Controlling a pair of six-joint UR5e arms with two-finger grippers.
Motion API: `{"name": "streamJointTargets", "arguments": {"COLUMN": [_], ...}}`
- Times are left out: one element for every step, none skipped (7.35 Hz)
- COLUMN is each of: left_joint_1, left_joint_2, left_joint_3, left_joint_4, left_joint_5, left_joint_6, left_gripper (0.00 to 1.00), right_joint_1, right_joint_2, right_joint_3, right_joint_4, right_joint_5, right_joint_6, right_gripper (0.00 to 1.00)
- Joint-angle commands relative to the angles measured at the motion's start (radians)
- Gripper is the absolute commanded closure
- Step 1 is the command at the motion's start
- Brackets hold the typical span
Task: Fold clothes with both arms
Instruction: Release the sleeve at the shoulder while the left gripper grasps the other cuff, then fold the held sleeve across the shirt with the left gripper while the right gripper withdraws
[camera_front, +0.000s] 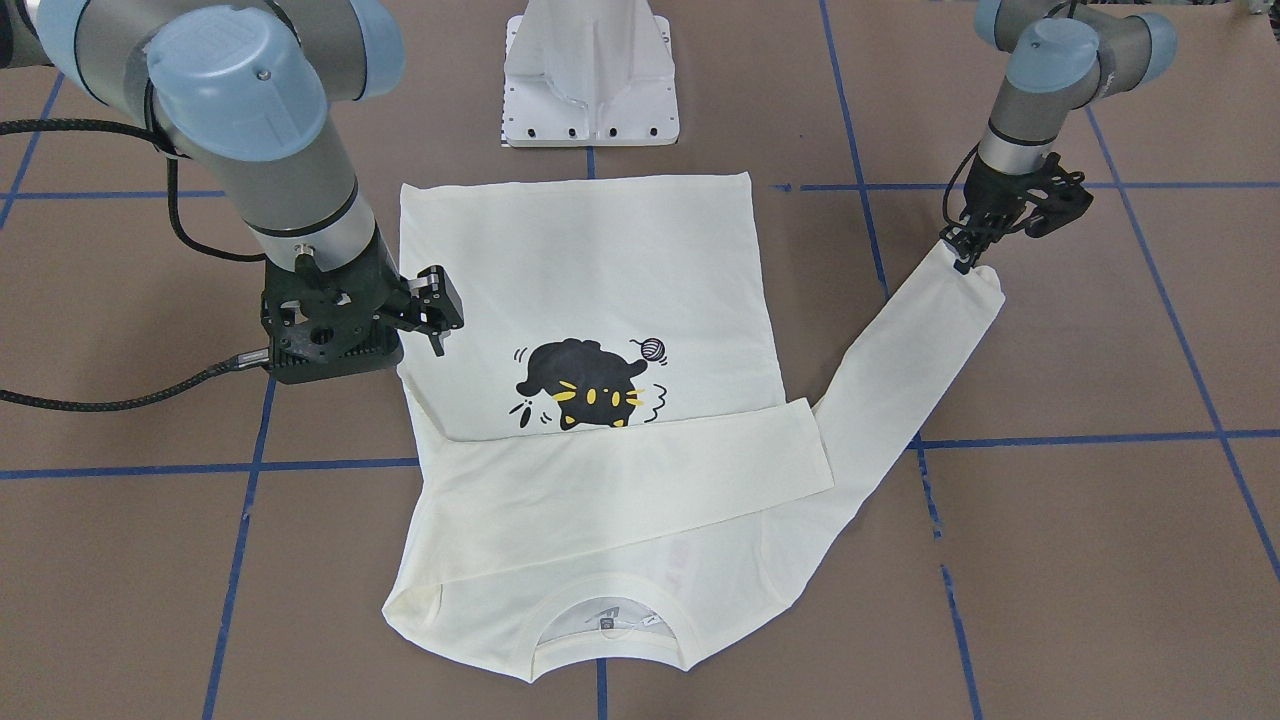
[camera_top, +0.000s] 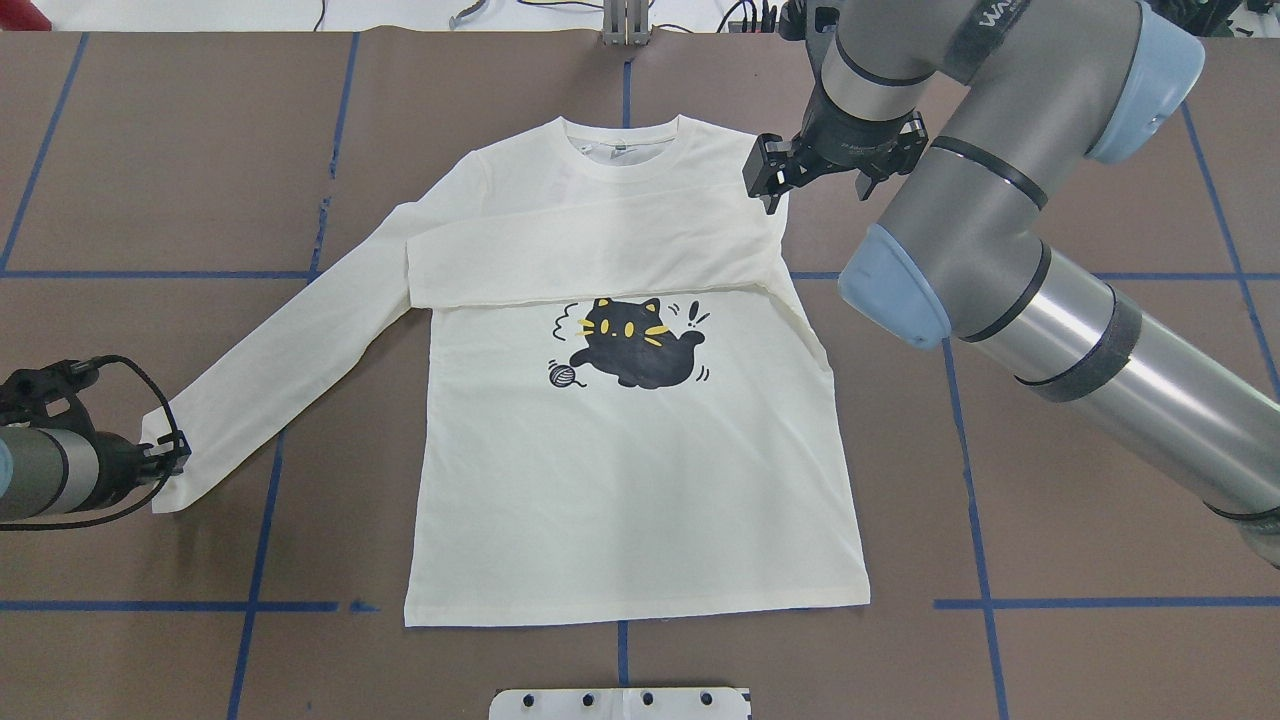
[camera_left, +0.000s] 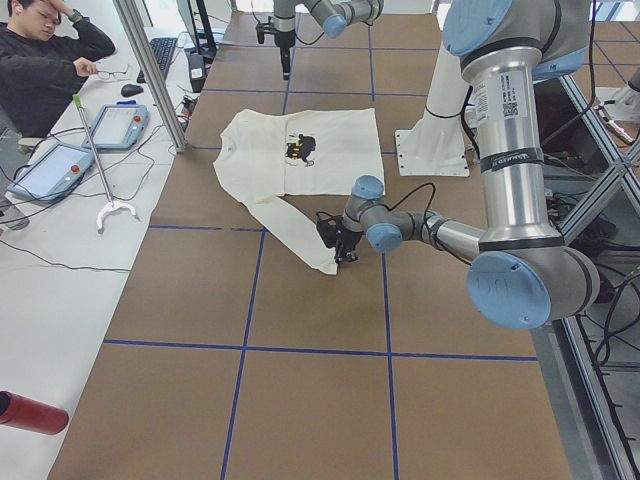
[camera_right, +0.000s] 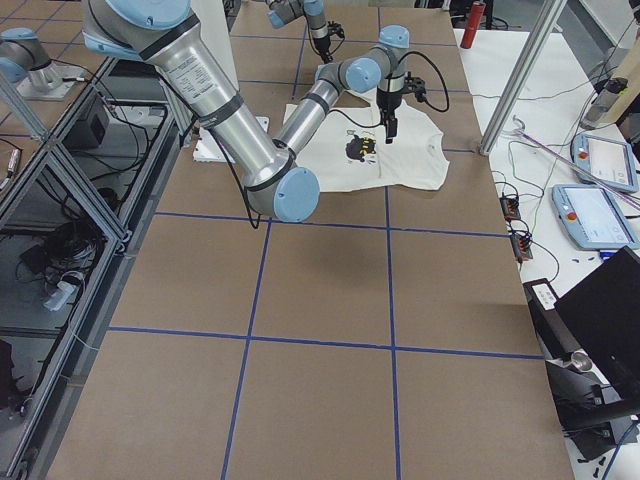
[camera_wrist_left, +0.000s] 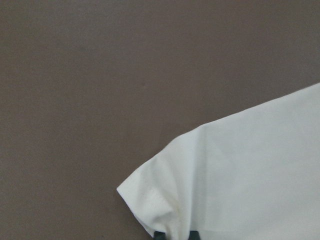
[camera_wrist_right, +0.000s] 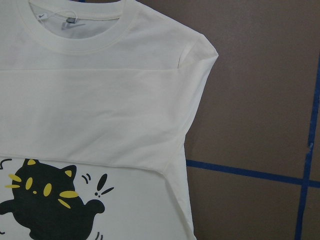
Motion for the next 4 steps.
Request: {"name": "streamJointTargets", "arguments": {"left_joint_1": [-0.003, -0.018, -0.085, -0.165], "left_joint_2": [-0.032, -0.087, -0.18, -0.276], "left_joint_3": [-0.071, -0.076, -0.072, -0.067], "left_joint_4": [0.076, 0.145, 0.205, 0.295], "left_joint_5": [-0.057, -0.073, -0.073, -0.081], "left_joint_6": [0.014, 0.025, 0.1, 0.182], "left_gripper": [1.0, 1.0, 1.0, 1.0], "right_joint_1": [0.002, 0.002, 0.005, 0.007], "right_joint_2": [-0.007, -0.048, -0.109, -0.175], "right_joint_3": [0.002, 0.044, 0.104, 0.145], "right_joint_4": [0.0, 0.0, -0.006, -0.009], "right_joint_5": [0.0, 0.002, 0.012, 0.019], "right_joint_6": [0.0, 0.0, 0.0, 0.0], "right_gripper": [0.0, 0.0, 0.0, 0.0]}}
